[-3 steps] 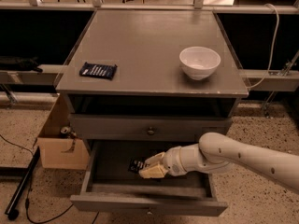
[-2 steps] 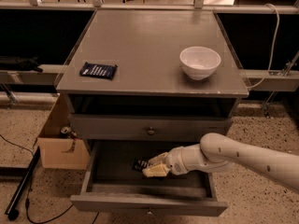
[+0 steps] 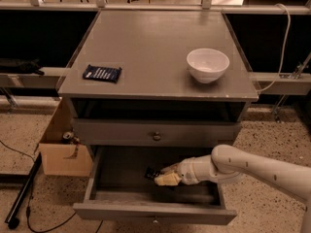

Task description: Place rxbar chocolate into middle drawer

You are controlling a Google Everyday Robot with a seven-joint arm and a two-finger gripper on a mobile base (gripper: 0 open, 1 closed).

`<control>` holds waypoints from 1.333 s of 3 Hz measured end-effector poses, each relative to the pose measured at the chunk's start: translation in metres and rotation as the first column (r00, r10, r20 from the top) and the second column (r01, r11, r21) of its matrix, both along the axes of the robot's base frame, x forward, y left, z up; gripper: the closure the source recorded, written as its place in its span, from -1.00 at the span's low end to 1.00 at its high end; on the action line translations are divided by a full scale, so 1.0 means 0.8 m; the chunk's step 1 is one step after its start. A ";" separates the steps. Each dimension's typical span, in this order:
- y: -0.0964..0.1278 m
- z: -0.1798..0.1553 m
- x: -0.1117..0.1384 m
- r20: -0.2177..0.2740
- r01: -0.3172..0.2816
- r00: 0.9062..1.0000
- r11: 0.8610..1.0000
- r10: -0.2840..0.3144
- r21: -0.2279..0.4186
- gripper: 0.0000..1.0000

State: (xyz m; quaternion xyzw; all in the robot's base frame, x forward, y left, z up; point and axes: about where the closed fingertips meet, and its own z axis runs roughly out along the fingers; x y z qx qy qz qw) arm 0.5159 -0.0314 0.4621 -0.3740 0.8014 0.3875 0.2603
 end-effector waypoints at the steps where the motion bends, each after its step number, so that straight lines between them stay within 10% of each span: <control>1: 0.001 -0.015 -0.002 0.003 0.015 1.000 1.000 -0.015 -0.002 1.00; 4: 0.015 -0.051 0.018 0.040 0.036 0.999 0.998 -0.034 -0.050 1.00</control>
Offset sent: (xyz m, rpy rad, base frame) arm 0.0015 0.0114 -0.0356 -0.0193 -0.0209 -0.0286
